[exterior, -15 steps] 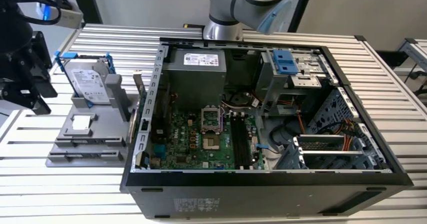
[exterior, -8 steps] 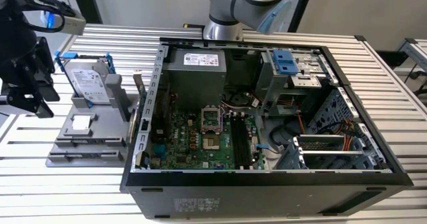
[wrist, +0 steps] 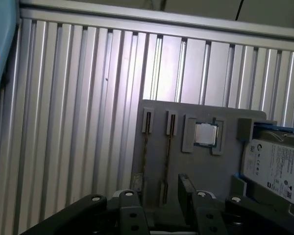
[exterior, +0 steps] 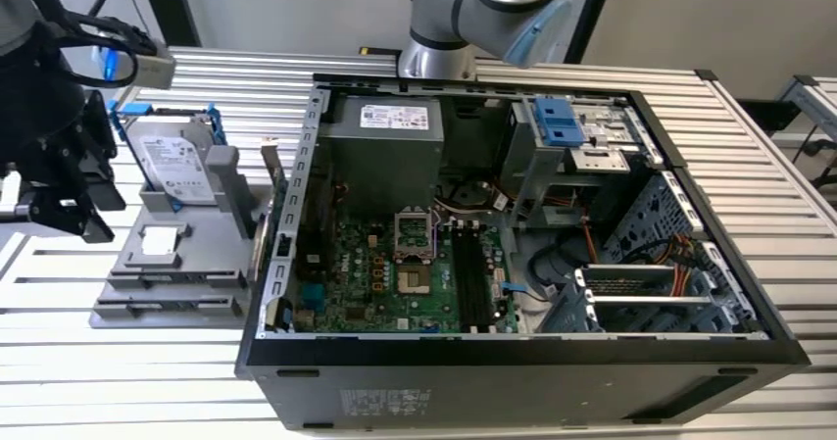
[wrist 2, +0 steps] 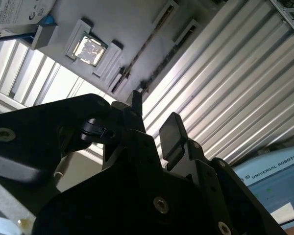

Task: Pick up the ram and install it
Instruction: 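Pick up the ram and move it above insertion slot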

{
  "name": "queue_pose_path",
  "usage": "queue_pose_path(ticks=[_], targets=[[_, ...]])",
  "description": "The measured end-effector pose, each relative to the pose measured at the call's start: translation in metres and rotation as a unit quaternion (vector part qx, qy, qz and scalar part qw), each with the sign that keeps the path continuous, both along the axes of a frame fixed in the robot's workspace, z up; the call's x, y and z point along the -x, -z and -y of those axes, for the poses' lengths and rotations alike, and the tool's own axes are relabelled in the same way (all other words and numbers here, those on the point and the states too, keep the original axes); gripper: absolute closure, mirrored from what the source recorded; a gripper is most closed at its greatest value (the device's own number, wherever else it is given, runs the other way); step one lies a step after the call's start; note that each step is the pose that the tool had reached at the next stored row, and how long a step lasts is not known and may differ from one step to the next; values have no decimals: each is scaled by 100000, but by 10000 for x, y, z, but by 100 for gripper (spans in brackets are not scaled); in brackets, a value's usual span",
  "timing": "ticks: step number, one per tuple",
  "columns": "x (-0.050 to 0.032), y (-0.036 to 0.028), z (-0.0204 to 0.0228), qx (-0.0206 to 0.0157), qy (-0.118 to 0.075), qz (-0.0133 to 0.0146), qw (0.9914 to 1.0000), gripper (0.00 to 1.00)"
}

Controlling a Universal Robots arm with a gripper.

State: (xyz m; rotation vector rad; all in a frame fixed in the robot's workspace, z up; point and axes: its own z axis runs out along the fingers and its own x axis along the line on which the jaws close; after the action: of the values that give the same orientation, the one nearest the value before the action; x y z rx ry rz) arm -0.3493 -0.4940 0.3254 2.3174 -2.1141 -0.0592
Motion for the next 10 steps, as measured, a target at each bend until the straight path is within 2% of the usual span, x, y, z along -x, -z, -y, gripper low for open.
queue_pose_path(ticks=[4, 10], targets=[[0, 67, 0, 32, 693, 114, 99998, 0], [-3, 171, 6, 151, 1170, 137, 99993, 0]])
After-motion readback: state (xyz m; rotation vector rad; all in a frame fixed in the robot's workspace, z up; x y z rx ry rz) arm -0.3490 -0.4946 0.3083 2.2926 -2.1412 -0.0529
